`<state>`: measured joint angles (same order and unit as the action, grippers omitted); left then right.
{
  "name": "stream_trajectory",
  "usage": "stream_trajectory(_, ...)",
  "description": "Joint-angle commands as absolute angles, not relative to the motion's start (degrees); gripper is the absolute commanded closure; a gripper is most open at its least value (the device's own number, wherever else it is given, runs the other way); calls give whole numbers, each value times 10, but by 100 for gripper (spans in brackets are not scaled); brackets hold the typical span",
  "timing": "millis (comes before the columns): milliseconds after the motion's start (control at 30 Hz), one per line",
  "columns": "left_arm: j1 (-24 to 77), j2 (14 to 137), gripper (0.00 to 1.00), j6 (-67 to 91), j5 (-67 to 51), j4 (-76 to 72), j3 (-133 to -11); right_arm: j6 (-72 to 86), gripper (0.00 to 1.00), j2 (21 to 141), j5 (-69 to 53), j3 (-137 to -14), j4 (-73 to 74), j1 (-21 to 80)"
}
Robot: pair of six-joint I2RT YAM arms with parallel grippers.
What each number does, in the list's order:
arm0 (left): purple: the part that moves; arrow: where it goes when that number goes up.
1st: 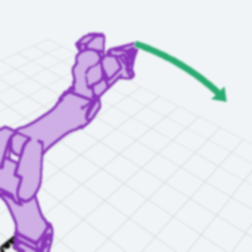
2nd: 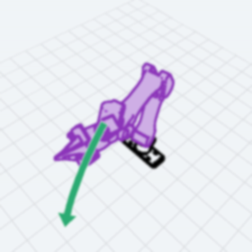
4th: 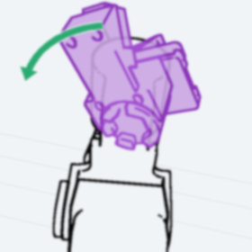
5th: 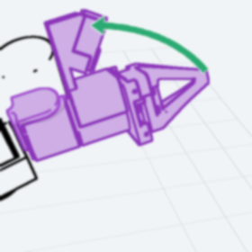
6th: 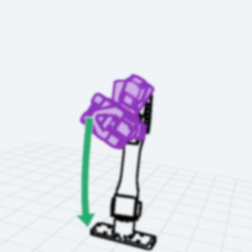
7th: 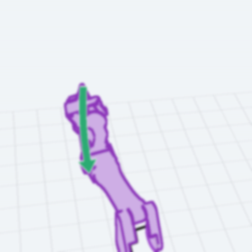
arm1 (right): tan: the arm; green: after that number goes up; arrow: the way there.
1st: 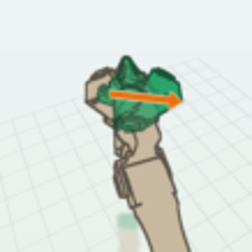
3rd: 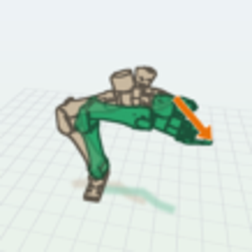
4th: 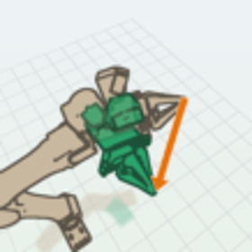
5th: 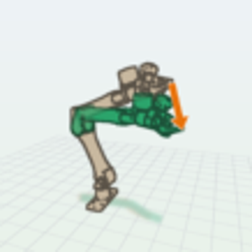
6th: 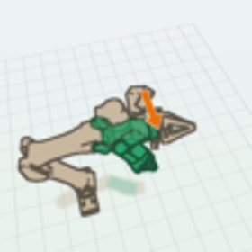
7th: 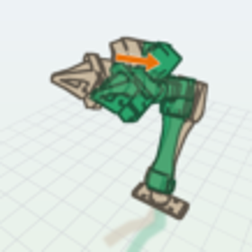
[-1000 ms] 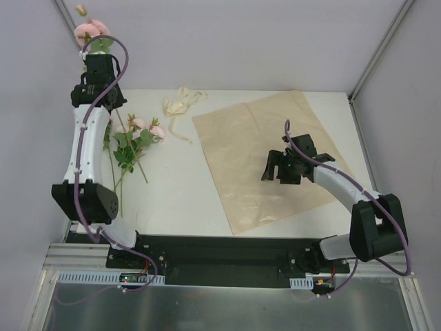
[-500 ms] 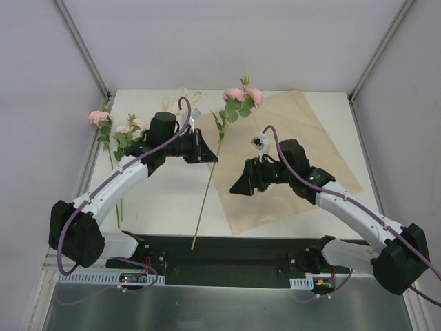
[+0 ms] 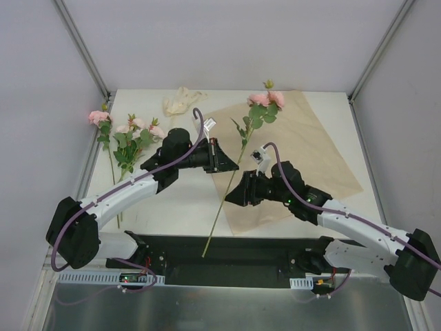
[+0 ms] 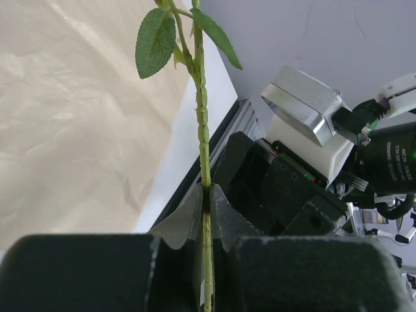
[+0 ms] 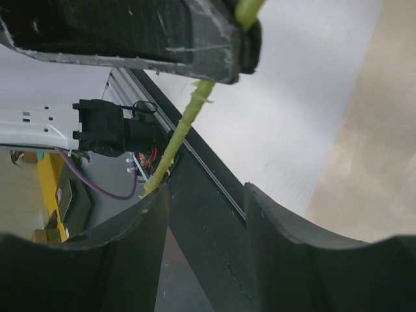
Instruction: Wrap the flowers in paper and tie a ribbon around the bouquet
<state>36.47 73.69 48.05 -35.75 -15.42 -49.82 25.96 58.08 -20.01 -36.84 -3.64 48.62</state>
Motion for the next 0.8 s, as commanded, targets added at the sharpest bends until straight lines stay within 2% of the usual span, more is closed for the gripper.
stream_trajectory(0,386,729,100,498,-331,-235,-497,285,50,546,-117,-391,-53,519)
stream_trajectory(200,396,728,100,497,-312,-233,-503,301,56,483,-29,-374,-4,529)
stream_trajectory(333,399,719,100,495,-295,-229,-502,306,50,432,-6,-366,-3,530)
stream_trajectory(433,409,721,100,505,-277,-229,-503,299,47,449,-21,-390,-3,530)
stream_trajectory(633,424,722,100,526,-265,-244,-504,283,48,489,-24,-410,5,534)
stream_trajectory(767,433,718,100,531,-252,-247,-504,283,56,491,-7,-409,13,536)
